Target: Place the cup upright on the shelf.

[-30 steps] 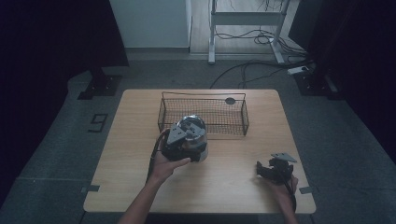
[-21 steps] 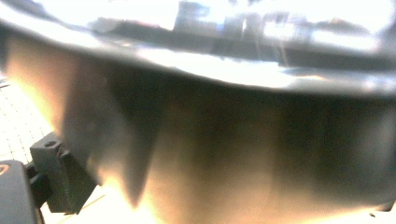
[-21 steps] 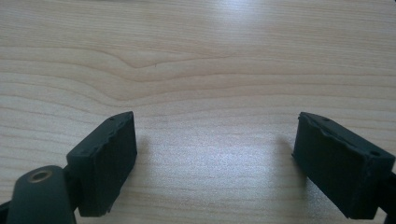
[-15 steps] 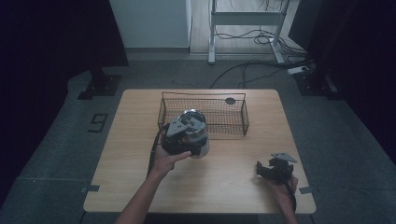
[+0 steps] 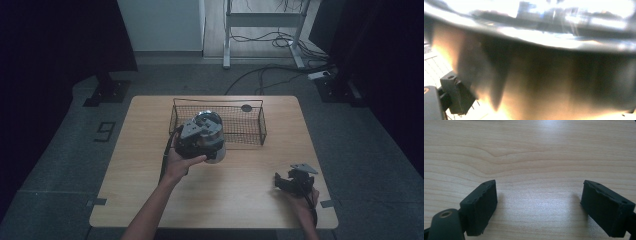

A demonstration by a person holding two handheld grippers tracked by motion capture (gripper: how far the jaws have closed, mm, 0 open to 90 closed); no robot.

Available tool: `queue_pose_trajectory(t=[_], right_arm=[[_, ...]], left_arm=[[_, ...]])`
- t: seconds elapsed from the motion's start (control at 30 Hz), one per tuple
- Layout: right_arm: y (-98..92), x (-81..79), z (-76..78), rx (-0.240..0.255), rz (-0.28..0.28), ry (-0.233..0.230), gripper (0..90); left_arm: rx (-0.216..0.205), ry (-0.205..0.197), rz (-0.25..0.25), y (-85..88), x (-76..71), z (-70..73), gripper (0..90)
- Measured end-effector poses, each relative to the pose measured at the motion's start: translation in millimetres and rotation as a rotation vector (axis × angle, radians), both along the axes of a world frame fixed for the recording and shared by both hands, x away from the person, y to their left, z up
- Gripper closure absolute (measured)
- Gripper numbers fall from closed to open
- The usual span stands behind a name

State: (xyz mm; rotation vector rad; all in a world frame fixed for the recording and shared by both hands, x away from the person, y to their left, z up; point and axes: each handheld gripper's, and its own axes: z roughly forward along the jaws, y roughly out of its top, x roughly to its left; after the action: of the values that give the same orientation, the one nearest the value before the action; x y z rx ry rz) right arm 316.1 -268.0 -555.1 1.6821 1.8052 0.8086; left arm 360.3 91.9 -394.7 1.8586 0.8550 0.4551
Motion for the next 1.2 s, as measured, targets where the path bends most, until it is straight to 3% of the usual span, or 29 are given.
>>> queue_pose_trajectory(t=[0.2, 0.47, 1.2], right_arm=[[-0.1, -0.1, 0.1, 0.000, 0.000, 0.000, 13.5], [0.0, -0.1, -0.1, 0.001, -0.003, -0.002, 13.6], [-0.7, 0.0, -0.2, -0.003, -0.011, -0.004, 13.6]], left_arm=[[-0.009, 0.000, -0.001, -0.2, 6.0, -0.1, 4.1], [0.012, 0.005, 0.005, -0.8, 18.6, -3.3, 4.1], [0.008, 0.003, 0.006, -11.6, 50.7, 7.2, 4.1]])
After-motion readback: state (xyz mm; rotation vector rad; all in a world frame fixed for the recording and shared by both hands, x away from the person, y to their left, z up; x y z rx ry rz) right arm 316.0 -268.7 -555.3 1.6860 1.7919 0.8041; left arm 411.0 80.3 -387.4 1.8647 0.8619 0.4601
